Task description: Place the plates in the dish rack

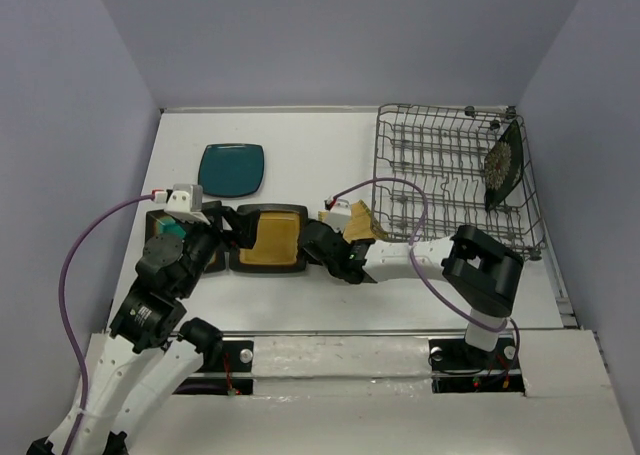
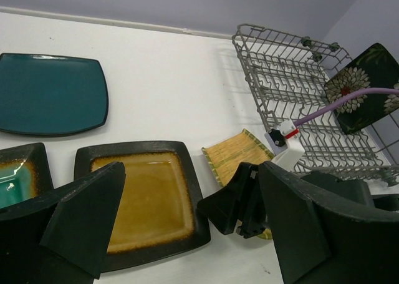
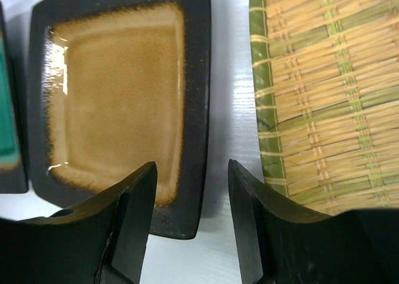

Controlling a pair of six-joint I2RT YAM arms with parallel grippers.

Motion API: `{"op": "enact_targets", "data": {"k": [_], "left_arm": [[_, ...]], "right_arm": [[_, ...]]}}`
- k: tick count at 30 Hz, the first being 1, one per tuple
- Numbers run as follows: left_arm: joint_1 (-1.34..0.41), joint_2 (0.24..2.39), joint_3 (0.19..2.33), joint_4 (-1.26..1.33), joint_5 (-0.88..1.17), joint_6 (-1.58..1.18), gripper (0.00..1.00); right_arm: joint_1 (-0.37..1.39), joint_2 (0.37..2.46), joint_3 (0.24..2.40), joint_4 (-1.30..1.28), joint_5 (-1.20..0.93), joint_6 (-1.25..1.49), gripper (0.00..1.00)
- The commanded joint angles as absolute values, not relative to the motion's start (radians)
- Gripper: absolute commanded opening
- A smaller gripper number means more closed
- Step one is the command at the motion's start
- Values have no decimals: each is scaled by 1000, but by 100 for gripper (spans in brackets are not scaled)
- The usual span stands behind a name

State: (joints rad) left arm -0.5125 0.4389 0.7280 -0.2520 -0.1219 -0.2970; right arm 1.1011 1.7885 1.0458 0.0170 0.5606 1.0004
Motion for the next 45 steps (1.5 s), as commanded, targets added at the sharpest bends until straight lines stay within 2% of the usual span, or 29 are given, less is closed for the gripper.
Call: {"op": "enact_targets", "data": {"k": [1, 11, 22, 27, 31, 34, 45], "left_arm": [[-522, 425, 727, -227, -124, -285, 99], [-525, 429, 727, -225, -115, -284, 99], [-522, 445, 730, -232, -129, -285, 99], [-511, 453, 730, -232, -123, -287, 99], [-503, 454, 730, -230, -120, -288, 99], [-502, 454, 730, -229, -114, -287, 99], [-495, 443, 729, -225, -103, -287, 99]], "right_arm": [[1109, 1838, 1100, 8, 580, 1049, 55], [1109, 1939, 1146, 15, 566, 1084, 53], [1109, 1983, 1080, 107, 597, 1157, 40], [1100, 1996, 1026, 170, 565, 1181, 24], [1100, 1990, 1002, 193, 568, 1184, 17], [1100, 1964, 983, 195, 589, 1175, 7], [1127, 1752, 948, 230, 672, 984, 7]]}}
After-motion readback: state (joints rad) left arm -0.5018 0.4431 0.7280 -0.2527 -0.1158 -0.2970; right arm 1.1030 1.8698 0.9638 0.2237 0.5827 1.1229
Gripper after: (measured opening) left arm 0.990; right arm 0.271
